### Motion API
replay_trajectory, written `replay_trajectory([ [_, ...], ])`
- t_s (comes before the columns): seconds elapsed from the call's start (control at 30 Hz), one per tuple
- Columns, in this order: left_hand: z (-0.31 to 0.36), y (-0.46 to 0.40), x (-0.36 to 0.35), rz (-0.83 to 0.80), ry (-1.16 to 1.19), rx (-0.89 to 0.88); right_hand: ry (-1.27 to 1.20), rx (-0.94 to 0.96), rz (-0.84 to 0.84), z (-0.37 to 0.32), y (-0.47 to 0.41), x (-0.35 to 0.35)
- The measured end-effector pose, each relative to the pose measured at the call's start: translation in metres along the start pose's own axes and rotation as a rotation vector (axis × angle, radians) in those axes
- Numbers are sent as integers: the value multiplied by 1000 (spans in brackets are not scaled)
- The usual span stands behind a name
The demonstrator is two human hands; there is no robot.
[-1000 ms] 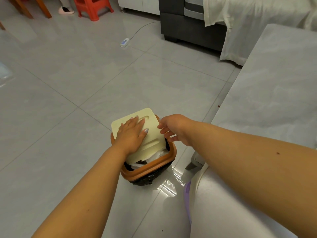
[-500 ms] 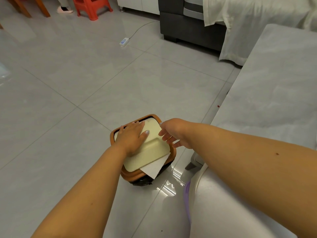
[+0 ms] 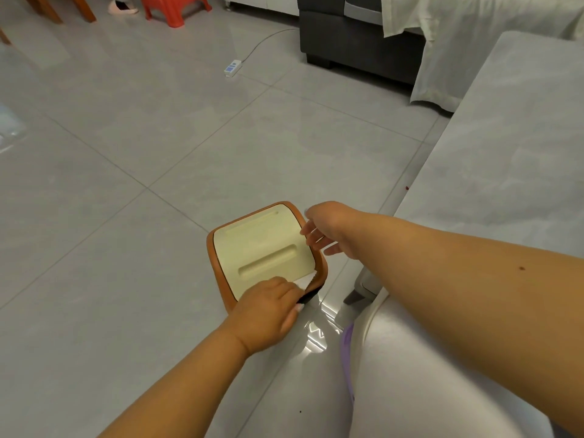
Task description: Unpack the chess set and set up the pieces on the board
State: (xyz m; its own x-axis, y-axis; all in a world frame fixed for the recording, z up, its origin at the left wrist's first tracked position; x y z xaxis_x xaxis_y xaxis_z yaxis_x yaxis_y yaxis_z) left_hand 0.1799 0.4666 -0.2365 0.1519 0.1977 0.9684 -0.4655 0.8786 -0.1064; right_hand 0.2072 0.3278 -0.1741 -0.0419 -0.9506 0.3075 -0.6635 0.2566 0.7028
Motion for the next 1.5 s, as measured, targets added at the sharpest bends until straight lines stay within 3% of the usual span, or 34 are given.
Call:
replay_trajectory([
  [0.13,-21,3,-23,-148,55,189,15,17,-7,-1,5,-2],
  [0.3,-55,-9,-25,-226,381,601,11,49,-18,-1,6,1],
  [0.47,-68,-15,-35,-431,576,733,-2,57,-32,-1,3,-1],
  [0.57,-68,-25,-27,-403,521,710,-11,64,-38,-1,2,0],
  [0.7,-70,-41,22,-38,360,600,-24,71,-39,0,1,0],
  [0.77,-79,-46,37,68,224,563,-21,68,-39,0,-1,-1],
  [1.03,-112,-52,14,-99,142,619,34,67,-106,2,-1,-9],
  [1.27,-104,-51,15,-115,38,603,33,59,-128,2,-2,-12],
  [1.5,-87,-52,38,-28,139,658,13,89,-121,0,3,-10],
])
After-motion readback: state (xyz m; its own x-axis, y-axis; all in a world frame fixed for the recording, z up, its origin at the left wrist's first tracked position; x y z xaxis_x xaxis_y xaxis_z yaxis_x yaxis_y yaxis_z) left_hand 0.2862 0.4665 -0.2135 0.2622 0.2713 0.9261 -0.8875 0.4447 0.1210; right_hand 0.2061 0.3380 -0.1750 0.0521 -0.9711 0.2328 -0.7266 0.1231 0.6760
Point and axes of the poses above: each hand's wrist, its own y-axis away from the middle knuckle, its own x-axis out of the back of the hand, z = x × y, the point moved 8 cm from there along -y, towards the middle knuckle, and after that the axes turned 5 degrees about x, right-handed, at the moved point
